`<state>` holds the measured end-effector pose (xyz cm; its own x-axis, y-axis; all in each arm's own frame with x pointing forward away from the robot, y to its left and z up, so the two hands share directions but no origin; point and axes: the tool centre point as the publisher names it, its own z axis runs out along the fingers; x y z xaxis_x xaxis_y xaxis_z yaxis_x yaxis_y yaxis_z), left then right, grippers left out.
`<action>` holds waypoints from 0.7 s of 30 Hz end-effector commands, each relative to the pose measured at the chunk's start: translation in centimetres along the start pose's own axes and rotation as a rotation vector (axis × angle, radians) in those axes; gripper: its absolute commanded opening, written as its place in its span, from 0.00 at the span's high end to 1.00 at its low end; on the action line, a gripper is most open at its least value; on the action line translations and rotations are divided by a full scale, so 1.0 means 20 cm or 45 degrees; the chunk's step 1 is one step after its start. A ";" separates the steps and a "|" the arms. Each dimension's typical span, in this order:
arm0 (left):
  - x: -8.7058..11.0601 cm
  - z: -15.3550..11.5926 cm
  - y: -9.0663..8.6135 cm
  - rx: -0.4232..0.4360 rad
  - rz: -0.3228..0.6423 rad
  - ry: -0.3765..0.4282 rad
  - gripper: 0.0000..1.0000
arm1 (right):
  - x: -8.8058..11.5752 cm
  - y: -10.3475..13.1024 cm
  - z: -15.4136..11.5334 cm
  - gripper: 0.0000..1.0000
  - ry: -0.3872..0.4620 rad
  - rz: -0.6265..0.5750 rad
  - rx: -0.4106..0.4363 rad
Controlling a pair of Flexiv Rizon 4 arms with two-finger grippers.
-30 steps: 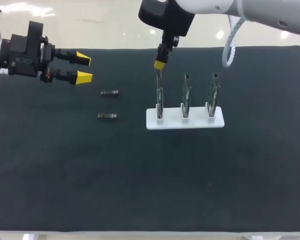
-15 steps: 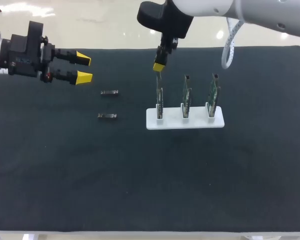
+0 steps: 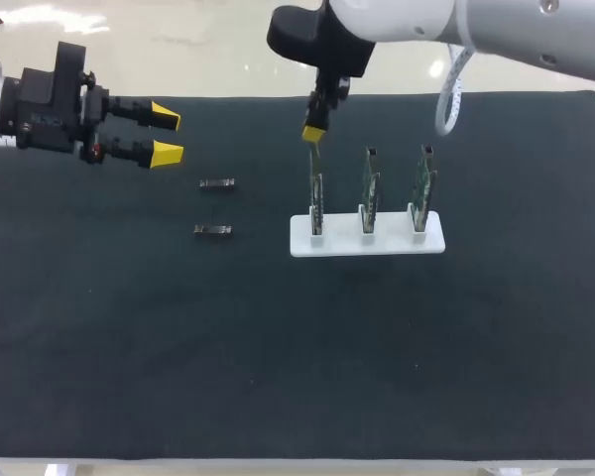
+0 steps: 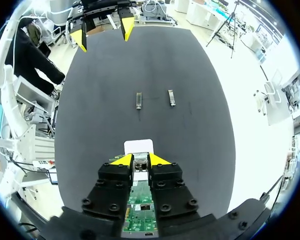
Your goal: Pick up the optical module with the left hand, and insert it into the network port with the right hand.
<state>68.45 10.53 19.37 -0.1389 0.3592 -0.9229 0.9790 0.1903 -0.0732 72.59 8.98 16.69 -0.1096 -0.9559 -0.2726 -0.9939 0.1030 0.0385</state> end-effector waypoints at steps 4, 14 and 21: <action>0.00 0.00 0.00 0.000 -0.001 0.004 0.00 | 0.02 0.04 0.04 1.00 -0.015 0.003 0.003; 0.00 0.00 0.00 0.000 -0.001 0.004 0.00 | 0.01 0.04 -0.03 0.00 -0.035 0.034 0.016; 0.00 0.00 0.00 0.000 -0.001 0.004 0.00 | 0.00 0.03 -0.10 0.00 -0.046 0.042 0.036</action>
<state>68.45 10.53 19.37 -0.1389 0.3592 -0.9229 0.9790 0.1903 -0.0733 72.41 8.69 18.42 -0.1421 -0.9431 -0.3007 -0.9897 0.1405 0.0271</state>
